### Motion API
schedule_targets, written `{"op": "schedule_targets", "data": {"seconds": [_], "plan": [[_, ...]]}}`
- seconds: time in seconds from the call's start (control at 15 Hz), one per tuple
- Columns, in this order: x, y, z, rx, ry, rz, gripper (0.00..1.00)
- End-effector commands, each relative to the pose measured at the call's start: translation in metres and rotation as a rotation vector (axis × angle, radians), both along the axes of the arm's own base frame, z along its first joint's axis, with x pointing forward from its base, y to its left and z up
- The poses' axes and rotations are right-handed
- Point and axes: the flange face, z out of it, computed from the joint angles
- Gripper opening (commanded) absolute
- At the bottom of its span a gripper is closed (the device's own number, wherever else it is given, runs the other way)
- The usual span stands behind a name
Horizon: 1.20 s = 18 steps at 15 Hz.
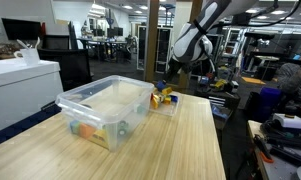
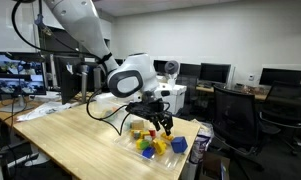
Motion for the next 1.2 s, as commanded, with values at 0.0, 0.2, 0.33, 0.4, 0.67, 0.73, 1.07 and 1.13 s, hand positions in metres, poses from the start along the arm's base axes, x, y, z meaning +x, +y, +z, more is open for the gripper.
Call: {"op": "schedule_targets", "data": {"seconds": [0.0, 0.2, 0.33, 0.4, 0.67, 0.73, 1.07, 1.13], "plan": [[-0.004, 0.007, -0.004, -0.008, 0.035, -0.019, 0.93], [0.001, 0.011, 0.006, -0.007, 0.018, -0.019, 1.00], [0.011, 0.021, 0.035, -0.019, -0.062, 0.004, 1.00], [0.015, 0.027, 0.048, -0.020, -0.095, 0.014, 1.00], [0.035, 0.127, 0.133, -0.034, -0.327, 0.192, 1.00], [0.037, 0.146, 0.139, -0.026, -0.346, 0.227, 1.00], [0.033, 0.283, 0.131, 0.060, -0.336, 0.567, 1.00], [0.029, 0.295, 0.124, 0.064, -0.322, 0.613, 1.00]]}}
